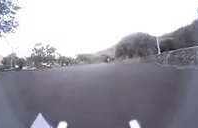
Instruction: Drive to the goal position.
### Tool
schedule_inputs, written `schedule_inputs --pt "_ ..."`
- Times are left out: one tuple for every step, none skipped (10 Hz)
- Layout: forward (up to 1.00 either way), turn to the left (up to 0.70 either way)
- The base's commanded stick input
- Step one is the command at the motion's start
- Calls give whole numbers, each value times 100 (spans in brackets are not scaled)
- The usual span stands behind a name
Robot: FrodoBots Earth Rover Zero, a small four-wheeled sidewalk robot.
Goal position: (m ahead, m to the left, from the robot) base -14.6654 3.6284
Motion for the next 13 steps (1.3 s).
schedule_inputs --pt "70 -35" --pt "70 -35" --pt "70 -35" --pt "70 -35" --pt "70 -35" --pt "70 -35" --pt "70 -35" --pt "70 -35" --pt "70 -35" --pt "70 -35" --pt "70 -35" --pt "70 -21" --pt "70 -4"
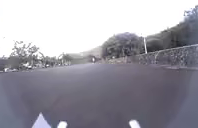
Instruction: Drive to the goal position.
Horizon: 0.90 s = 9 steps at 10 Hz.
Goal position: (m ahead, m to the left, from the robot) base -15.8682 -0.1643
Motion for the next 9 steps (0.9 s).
schedule_inputs --pt "70 0" --pt "70 0" --pt "70 0" --pt "70 0" --pt "70 0" --pt "70 0" --pt "70 0" --pt "70 0" --pt "70 0"
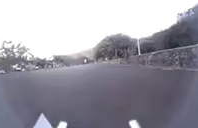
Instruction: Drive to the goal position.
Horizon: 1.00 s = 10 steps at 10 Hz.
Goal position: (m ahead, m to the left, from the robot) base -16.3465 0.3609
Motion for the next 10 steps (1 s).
schedule_inputs --pt "70 0" --pt "70 0" --pt "70 0" --pt "70 0" --pt "70 0" --pt "70 0" --pt "70 0" --pt "70 0" --pt "70 0" --pt "70 0"
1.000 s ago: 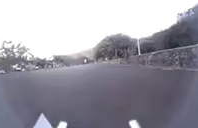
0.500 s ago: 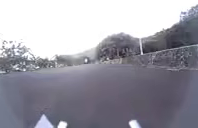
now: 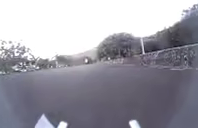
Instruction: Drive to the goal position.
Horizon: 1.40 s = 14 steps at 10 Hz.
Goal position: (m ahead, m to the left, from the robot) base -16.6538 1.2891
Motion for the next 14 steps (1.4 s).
schedule_inputs --pt "70 0" --pt "70 0" --pt "70 0" --pt "70 0" --pt "70 0" --pt "70 0" --pt "70 0" --pt "70 0" --pt "70 0" --pt "70 0" --pt "70 0" --pt "70 0" --pt "70 0" --pt "70 -6"
